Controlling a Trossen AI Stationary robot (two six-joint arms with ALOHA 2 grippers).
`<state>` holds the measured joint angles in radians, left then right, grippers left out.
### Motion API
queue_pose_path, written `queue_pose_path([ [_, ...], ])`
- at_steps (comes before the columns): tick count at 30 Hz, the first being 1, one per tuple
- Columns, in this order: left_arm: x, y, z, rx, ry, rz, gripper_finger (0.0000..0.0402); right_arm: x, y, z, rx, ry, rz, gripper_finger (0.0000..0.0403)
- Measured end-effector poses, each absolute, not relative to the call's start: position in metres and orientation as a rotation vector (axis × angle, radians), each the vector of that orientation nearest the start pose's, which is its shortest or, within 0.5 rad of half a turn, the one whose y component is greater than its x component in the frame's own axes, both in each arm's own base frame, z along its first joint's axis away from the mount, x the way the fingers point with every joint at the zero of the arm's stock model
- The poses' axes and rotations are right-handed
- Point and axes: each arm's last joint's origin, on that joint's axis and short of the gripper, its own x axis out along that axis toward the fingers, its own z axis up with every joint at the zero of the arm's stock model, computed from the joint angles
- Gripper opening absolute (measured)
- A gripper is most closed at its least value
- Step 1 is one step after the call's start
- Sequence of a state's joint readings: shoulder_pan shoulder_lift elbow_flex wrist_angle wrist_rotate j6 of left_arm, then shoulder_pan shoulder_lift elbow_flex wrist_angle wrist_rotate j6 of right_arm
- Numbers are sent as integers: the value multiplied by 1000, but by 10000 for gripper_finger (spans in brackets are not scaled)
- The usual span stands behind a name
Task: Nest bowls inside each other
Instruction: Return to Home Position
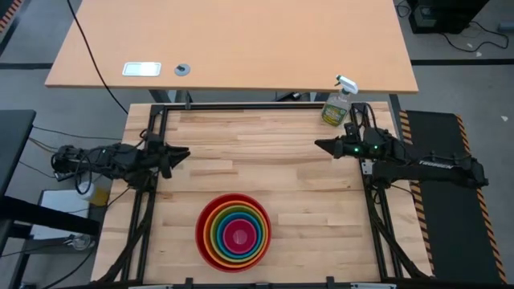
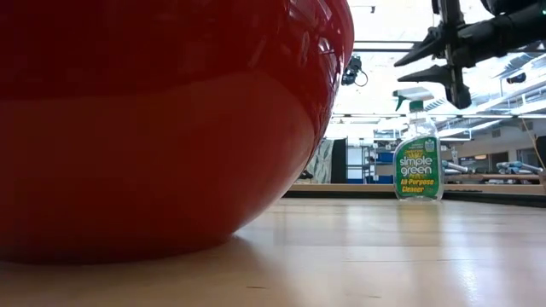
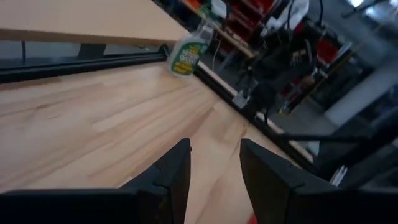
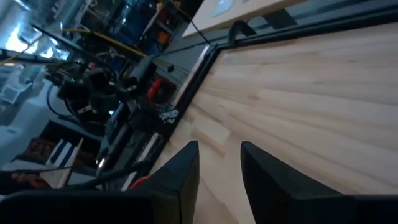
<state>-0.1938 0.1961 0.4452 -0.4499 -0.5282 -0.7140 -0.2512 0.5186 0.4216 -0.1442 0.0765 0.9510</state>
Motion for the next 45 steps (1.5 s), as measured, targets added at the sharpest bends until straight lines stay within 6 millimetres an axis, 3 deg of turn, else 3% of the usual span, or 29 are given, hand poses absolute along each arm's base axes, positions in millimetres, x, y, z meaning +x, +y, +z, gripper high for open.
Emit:
queue_pose_path([
  [6,76,2,247,-692,-77,377,141,115,-38,242,937,-6,-441,126],
  [16,72,6,231,-718,-126,403,141,84,-37,244,914,-165,-466,124],
  [25,69,11,230,-693,-156,470,141,69,-35,238,929,-152,-502,107],
  [31,69,15,229,-663,-166,528,141,66,-35,235,931,-150,-519,94],
  [36,68,19,226,-655,-146,586,141,72,-39,216,972,-147,-505,85],
  [45,68,19,226,-661,-147,573,141,85,-47,191,993,-320,-407,80],
])
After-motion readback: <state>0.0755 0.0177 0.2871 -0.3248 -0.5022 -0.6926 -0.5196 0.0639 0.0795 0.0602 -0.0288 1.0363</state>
